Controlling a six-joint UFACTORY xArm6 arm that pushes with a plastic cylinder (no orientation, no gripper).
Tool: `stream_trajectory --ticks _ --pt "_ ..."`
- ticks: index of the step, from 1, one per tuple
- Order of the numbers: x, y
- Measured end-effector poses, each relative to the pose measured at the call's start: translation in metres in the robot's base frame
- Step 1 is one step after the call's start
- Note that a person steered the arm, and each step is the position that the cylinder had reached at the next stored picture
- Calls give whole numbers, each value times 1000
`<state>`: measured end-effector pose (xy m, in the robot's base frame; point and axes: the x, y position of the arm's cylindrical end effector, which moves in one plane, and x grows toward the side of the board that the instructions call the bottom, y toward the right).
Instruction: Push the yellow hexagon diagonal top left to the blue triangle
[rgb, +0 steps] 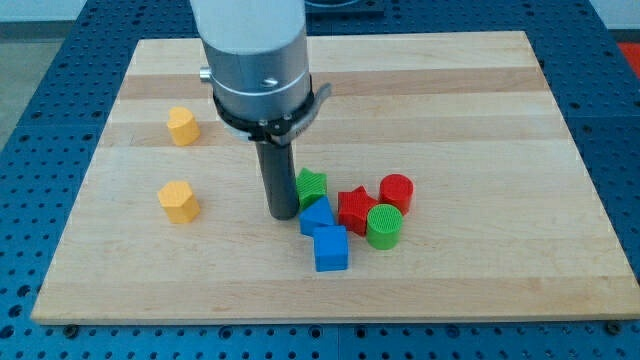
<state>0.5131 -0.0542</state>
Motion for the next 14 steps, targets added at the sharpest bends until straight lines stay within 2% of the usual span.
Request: stream_trajectory --ticks 1,3,5,6,7,8,9,10,12,14 --pt "10 -1" --pt "7 -86" --pt "4 -129" --pt "18 -129" --pt "49 -131" --pt "54 -161" --pt "24 -195" --pt "-6 -206" --pt "-14 -193" --pt "-21 -151"
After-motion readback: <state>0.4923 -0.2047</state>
